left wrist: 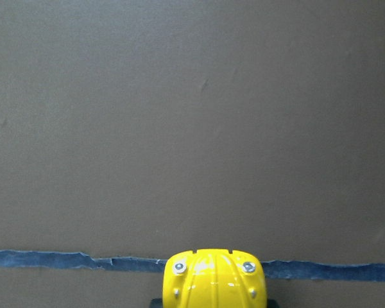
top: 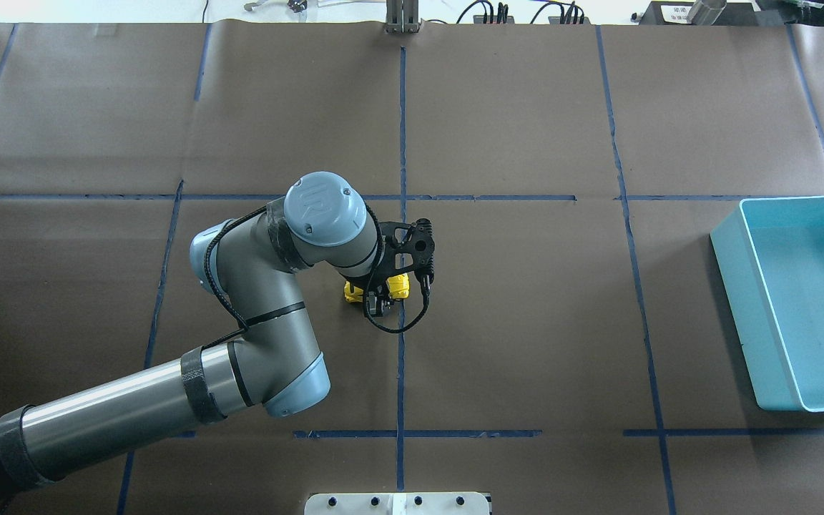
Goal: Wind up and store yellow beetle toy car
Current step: 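Press the car down and drag it backward along the table with the left gripper, then keep dragging the car backward with the left gripper to wind it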
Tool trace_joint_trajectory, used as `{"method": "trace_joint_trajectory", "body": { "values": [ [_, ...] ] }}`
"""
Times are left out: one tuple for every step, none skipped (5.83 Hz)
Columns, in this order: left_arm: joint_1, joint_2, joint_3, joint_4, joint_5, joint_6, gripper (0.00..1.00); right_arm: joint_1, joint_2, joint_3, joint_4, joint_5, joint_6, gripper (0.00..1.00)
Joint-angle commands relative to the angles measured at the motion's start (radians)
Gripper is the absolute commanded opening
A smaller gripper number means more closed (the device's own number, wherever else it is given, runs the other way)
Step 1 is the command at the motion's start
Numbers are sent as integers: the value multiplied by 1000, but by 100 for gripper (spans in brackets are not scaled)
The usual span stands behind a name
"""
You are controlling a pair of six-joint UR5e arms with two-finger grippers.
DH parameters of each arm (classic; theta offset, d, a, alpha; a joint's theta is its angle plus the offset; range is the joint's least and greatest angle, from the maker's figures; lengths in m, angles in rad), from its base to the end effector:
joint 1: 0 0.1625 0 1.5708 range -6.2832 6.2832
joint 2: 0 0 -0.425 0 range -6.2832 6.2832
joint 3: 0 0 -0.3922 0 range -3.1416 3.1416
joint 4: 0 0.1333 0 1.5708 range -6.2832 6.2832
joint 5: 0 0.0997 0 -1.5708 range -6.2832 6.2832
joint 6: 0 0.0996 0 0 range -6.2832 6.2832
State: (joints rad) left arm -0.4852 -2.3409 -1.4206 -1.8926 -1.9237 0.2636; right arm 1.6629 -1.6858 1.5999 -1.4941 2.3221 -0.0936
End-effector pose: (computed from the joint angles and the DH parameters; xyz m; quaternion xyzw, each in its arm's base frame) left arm 0.6167 -0.4369 0.2141 0.3469 0.3218 0.6102 0.6354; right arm 0.1056 -0.4331 0.6920 0.0298 -0.3657 0.0010 0.9303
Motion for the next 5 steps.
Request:
{"method": "trace_joint_trajectory", "body": {
  "values": [
    [-1, 15, -15, 0, 0, 0, 0, 0, 0, 0, 0, 0, 0, 100],
    [0, 23, -21, 0, 0, 0, 0, 0, 0, 0, 0, 0, 0, 100],
    [-1, 29, -24, 0, 0, 29, 0, 0, 0, 0, 0, 0, 0, 100],
    [-3, 50, -43, 1, 0, 51, 0, 0, 0, 2, 0, 0, 0, 100],
    [-1, 69, -61, 1, 0, 51, 0, 0, 0, 3, 0, 2, 0, 100]
  ]
}}
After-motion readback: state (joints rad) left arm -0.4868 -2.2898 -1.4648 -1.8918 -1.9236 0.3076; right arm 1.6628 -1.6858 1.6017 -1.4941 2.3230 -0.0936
